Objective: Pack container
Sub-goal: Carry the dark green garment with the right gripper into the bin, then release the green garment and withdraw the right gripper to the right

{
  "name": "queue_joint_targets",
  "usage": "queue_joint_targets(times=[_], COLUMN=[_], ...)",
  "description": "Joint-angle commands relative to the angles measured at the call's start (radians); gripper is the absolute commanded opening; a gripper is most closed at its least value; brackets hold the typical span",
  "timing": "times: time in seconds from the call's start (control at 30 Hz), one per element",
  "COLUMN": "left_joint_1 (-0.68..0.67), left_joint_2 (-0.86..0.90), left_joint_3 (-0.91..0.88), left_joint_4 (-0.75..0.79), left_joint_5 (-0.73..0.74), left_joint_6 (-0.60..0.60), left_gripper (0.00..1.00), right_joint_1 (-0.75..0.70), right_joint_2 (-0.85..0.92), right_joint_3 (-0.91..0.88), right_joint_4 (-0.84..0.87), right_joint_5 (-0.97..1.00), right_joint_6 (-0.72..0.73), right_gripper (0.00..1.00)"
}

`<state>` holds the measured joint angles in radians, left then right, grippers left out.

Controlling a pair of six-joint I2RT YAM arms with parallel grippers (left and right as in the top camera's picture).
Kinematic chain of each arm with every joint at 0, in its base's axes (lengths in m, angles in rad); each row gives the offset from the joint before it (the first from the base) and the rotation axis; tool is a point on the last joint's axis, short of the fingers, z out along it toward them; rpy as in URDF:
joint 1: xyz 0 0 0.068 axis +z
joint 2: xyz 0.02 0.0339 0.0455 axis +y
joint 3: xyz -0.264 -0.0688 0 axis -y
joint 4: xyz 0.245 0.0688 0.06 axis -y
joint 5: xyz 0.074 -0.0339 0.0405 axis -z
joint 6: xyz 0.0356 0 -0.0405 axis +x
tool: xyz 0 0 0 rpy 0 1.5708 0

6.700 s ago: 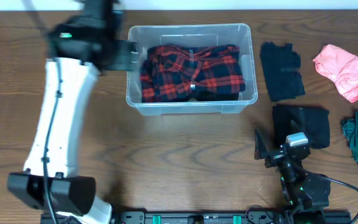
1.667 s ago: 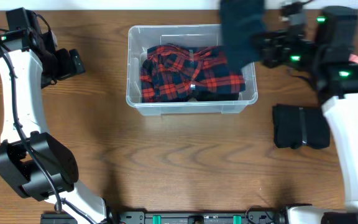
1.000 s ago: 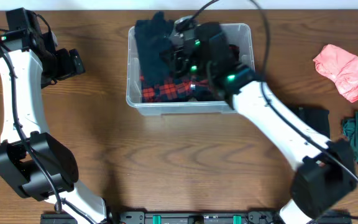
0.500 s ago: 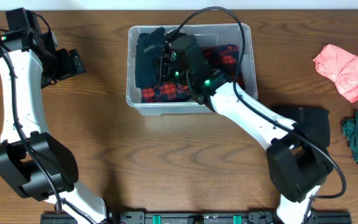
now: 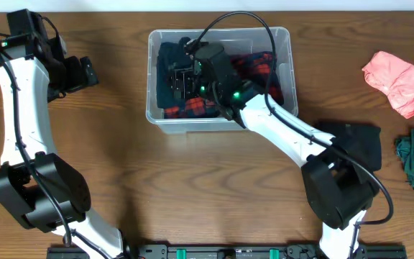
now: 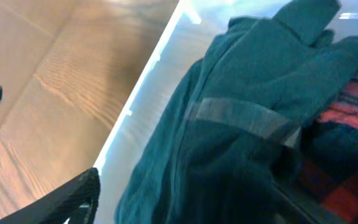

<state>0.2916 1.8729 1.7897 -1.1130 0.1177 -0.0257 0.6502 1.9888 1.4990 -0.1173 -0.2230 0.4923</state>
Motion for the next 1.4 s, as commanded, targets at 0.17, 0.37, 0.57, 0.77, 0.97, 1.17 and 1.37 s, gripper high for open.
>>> queue_joint_targets(times=[0.17, 0.37, 0.57, 0.77, 0.97, 1.17, 1.37], left_joint_1=[0.002, 0.002, 0.002, 0.002, 0.002, 0.002, 0.002], left_joint_2=[-0.001, -0.001, -0.001, -0.001, -0.001, -0.001, -0.001], left_joint_3=[-0.006, -0.006, -0.006, -0.006, -0.006, -0.006, -0.006], left_joint_4=[0.0, 0.0, 0.0, 0.0, 0.0, 0.0, 0.0], left_joint_5=[0.002, 0.002, 0.002, 0.002, 0.002, 0.002, 0.002], left_joint_6=[0.002, 0.002, 0.002, 0.002, 0.002, 0.002, 0.002], left_gripper=[0.98, 0.98, 0.98, 0.98, 0.98, 0.98, 0.98], right_joint_1=[0.003, 0.005, 0.006, 0.014, 0.016, 0.009, -0.017], right_joint_2=[-0.061, -0.027, 0.071, 0.188, 0.217, 0.142, -0.012], right_joint_3=[0.166, 0.166, 0.166, 0.166, 0.168, 0.193, 0.253], right_joint_4=[-0.195, -0.228, -0.23, -0.257, -0.29, -0.312, -0.379], right_joint_5=[0.035, 0.122, 0.121, 0.118, 0.123, 0.131, 0.198], right_joint_6=[-0.28, -0.353, -0.359, -0.359, -0.359, -0.359, -0.359], right_gripper=[0.64, 0.33, 0.13, 0.1, 0.08, 0.16, 0.48])
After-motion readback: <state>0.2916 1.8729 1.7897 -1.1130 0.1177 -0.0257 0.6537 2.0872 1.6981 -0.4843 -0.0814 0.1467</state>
